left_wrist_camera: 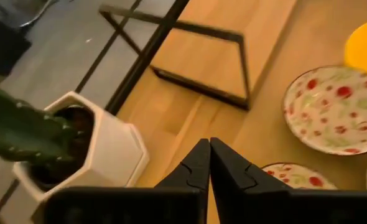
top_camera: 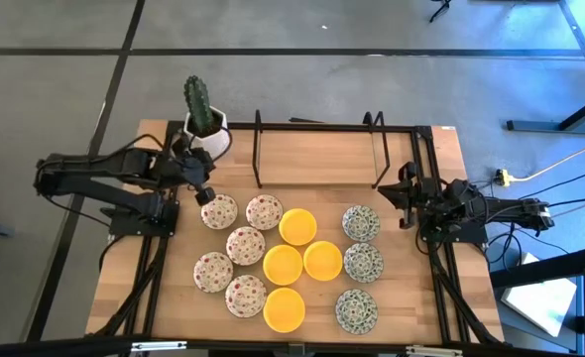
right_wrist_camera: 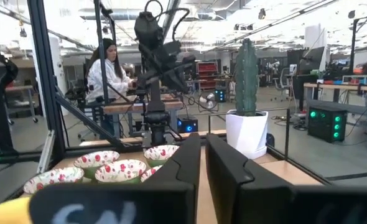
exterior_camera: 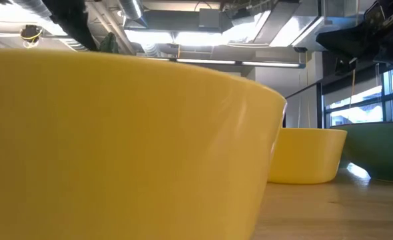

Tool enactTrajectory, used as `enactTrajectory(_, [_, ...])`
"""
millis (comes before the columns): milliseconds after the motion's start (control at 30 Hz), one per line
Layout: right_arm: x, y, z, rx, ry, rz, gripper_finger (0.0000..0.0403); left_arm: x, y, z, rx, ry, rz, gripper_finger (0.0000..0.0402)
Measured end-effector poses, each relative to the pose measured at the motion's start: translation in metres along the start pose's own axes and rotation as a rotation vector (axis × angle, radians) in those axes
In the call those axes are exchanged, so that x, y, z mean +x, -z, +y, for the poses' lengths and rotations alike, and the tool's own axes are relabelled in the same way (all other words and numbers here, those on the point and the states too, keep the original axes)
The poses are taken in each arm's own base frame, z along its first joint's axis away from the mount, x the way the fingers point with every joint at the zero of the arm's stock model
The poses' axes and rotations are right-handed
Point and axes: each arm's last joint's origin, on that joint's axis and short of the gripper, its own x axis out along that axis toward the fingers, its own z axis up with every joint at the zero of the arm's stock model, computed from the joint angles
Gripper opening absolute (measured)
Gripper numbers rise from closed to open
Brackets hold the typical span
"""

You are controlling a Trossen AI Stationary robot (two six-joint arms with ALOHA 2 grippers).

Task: Pick & Place Mini bowls
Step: Put the green patterned bowl on the shelf

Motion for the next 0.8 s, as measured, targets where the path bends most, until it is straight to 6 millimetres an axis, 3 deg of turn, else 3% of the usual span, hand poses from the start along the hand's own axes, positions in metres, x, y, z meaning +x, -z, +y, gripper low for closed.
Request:
enactTrajectory(167, [0.0, -0.004, 0.002, 0.038, -0.049, -0.042, 0.0029, 0.006, -0.002, -0.004, -0.029, 0.009, 0.033, 0.0054])
enactTrajectory(367, [0.0, -0.006, 0.003, 0.055, -0.114, -0.061, 0.0024, 0.02, 0.001, -0.006, -0.067, 0.069, 0.19, 0.0139])
enactTrajectory(533, [-0.001, -0.006, 0.005, 0.035, -0.185, -0.06, 0.0007, 0.033, -0.001, -0.015, 0.0, 0.068, 0.264, 0.0205])
enactTrajectory(800, [-0.001, -0.008, 0.006, 0.005, -0.187, -0.077, 0.0017, 0.055, -0.003, -0.03, 0.18, 0.111, 0.371, 0.0225])
